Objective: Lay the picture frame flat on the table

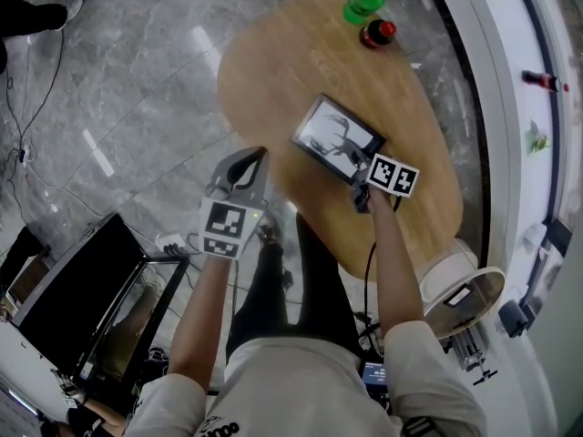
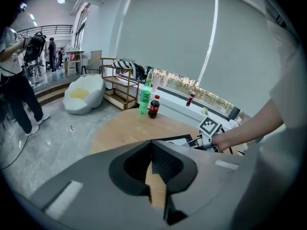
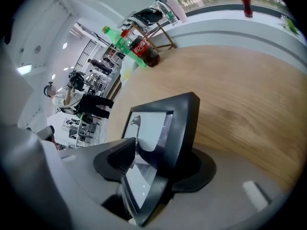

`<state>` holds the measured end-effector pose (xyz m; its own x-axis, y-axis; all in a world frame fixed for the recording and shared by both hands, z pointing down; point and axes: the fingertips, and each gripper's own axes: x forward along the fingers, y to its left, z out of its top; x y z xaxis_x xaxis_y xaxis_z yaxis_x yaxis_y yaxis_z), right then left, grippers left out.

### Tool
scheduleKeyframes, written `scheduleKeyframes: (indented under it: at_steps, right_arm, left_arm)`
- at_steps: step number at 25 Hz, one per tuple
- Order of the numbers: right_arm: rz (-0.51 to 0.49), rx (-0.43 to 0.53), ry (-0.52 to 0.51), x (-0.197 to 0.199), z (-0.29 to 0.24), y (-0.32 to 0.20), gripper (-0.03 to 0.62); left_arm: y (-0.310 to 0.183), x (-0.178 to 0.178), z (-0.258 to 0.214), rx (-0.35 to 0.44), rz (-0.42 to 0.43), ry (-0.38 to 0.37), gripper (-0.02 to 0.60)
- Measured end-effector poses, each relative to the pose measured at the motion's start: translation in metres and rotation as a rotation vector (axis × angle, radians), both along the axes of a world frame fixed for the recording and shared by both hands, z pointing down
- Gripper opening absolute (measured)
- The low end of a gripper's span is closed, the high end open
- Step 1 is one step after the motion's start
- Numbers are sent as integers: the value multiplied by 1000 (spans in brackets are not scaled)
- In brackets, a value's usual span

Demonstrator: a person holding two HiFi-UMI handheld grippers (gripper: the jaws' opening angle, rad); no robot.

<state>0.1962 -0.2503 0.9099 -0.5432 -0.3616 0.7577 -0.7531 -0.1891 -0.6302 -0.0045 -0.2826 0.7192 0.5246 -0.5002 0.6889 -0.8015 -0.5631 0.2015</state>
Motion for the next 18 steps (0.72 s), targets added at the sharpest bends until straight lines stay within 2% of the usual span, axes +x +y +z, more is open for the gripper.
scheduleKeyframes:
  at_steps: [4, 8, 18]
  right_arm:
    - [-7, -31, 12, 6, 9, 9, 244]
    - [43, -54, 2, 16, 13, 17, 245]
    - [88, -84, 9, 31, 10, 36, 268]
  left_arm:
    - [2, 4, 3, -3, 3, 0, 11]
    - [2, 6, 1, -3, 5, -1, 11]
    - [7, 8, -11, 16, 13, -5, 11]
